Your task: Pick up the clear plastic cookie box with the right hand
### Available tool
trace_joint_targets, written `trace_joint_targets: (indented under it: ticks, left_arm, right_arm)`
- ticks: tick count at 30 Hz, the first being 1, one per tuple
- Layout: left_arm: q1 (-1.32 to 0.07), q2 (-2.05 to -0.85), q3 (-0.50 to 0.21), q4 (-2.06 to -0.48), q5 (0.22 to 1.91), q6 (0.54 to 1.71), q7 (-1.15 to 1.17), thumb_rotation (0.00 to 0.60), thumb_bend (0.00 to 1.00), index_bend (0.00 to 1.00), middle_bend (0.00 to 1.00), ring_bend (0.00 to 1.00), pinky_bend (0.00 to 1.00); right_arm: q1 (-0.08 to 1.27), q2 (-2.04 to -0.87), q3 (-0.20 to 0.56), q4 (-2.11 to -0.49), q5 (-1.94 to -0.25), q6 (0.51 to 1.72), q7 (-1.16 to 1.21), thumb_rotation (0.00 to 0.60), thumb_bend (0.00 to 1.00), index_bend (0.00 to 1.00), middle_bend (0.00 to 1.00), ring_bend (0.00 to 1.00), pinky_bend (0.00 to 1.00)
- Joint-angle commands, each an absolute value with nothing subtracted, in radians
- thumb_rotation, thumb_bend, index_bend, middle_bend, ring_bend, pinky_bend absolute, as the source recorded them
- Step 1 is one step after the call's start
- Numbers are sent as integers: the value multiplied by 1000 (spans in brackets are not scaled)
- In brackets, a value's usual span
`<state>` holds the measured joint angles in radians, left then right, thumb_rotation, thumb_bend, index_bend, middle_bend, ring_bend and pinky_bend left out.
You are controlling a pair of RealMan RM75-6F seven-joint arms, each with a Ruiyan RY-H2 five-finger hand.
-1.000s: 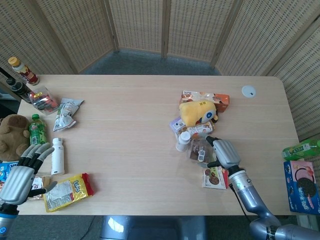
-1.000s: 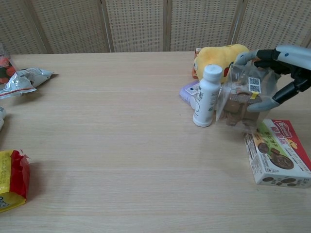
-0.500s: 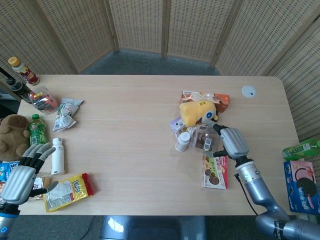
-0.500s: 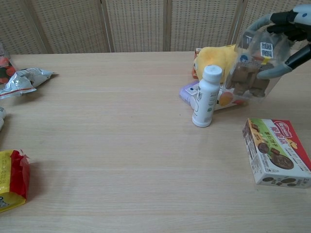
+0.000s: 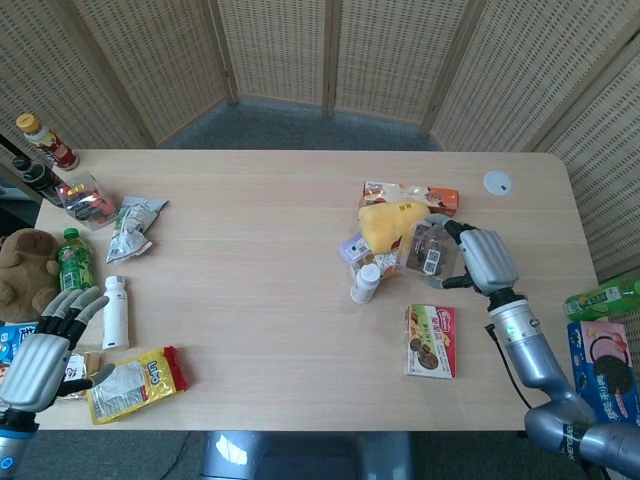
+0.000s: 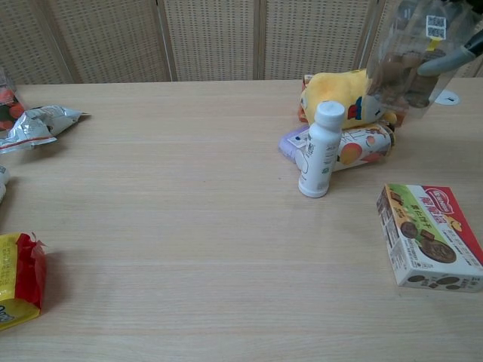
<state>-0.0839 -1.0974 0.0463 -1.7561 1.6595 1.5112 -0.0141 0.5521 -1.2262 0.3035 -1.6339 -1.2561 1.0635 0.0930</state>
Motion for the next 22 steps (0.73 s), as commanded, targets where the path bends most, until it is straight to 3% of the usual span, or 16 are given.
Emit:
trace_joint_targets:
  ticks: [1, 22]
  left_arm:
    - [-79, -1097, 48, -1756, 1657, 1515, -14, 600, 220, 120, 70, 0, 0]
    - [-81, -1112, 43, -1742, 1651, 1508, -28, 600, 221, 120, 71, 0, 0]
  right_arm:
    - [556, -1214, 313, -1632, -1250, 1067, 99, 600, 73, 225, 625, 523, 487]
    - [558, -1158, 331, -1647, -1211, 1098, 85, 600, 69, 225, 625, 522, 489]
